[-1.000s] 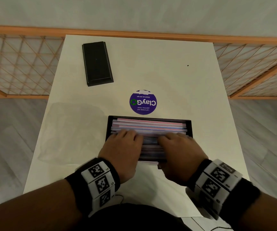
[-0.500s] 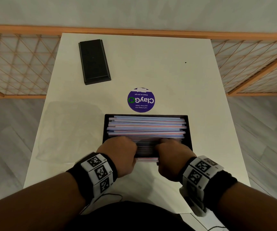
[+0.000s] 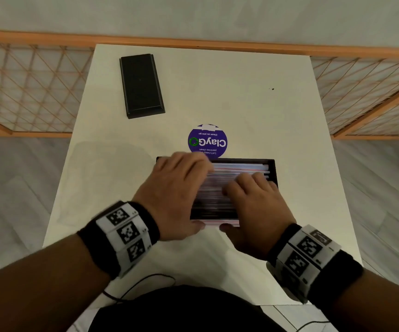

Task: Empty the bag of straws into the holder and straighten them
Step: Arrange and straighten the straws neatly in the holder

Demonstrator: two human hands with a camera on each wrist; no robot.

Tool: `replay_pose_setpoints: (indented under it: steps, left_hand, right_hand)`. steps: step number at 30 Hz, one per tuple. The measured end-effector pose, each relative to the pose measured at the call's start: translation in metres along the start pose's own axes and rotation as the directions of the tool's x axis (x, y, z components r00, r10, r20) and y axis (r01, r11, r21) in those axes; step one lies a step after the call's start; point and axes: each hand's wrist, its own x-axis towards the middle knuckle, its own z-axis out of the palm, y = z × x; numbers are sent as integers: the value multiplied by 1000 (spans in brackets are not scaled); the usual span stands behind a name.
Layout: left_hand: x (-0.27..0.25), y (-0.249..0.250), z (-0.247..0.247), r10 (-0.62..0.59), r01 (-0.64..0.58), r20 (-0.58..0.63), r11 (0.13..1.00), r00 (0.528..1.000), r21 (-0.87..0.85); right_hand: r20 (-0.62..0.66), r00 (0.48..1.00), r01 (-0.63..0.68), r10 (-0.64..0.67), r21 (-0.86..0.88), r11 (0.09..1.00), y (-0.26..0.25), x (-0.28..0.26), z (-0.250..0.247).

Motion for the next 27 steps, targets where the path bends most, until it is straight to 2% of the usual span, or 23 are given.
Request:
replay_pose_setpoints:
  steps: [1,2,3,4,5,10,12,13,15,16,17,18,19,20,21,23,25,27]
  left_hand:
    - [3,-6,-4,-58,51,109,997,992,60]
    - [6,-14,-4,-111,78,237,986,965,145]
    - [9,-20,-2,-142,72,328,974,934,215]
    - [10,-24,2,-151,57,370,966,917,252]
    - [10,-26,6,-143,41,378,964,915,263]
    - [14,-33,12,-114,29,326,967,938,255]
    - [21,-35,12,-116,41,329,973,937,227]
    - [24,-35,11,-121,51,328,975,937,214]
    - [31,-36,8,-134,82,317,982,939,172]
    - [34,-37,7,-144,111,310,986,940,123]
    - [38,-38,5,-163,158,298,987,941,42]
    - [40,-38,4,-189,213,278,975,942,-58]
    - [41,-39,5,-217,256,246,956,945,-143]
    - [42,-39,7,-239,278,201,941,950,-194]
    - [41,-38,10,-251,281,157,936,955,-210]
    - [37,-37,17,-235,252,113,951,965,-178]
    - [33,-37,21,-212,225,105,965,972,-132]
    - [32,-39,22,-212,223,101,969,972,-110]
  right_hand:
    - [37,999,-2,3,-27,1000,-3,2,0]
    - [90,996,10,-5,-53,999,-5,6,1]
    - [152,988,29,-19,-64,998,-6,10,3]
    - [220,975,45,-32,-56,997,-7,15,6]
    - [255,966,63,-48,-49,997,-8,19,8]
    - [208,977,43,-46,20,999,0,25,7]
    - [99,993,67,-70,25,997,2,22,2]
    - [-8,996,94,-94,24,995,1,18,1]
    - [-245,956,175,-159,44,984,-4,6,4]
    - [-270,943,220,-196,60,974,-9,-1,6]
    - [-221,949,247,-225,75,966,-14,-6,11]
    - [-105,969,231,-222,90,969,-20,-9,17]
    - [37,983,175,-178,80,981,-24,-9,26]
    - [177,978,103,-108,35,994,-25,-7,35]
    - [265,963,68,-58,-27,997,-24,-3,44]
    - [351,936,89,-37,-134,987,-21,7,57]
    - [378,926,82,-12,-170,982,-19,16,65]
    - [316,949,65,-7,-172,983,-20,21,71]
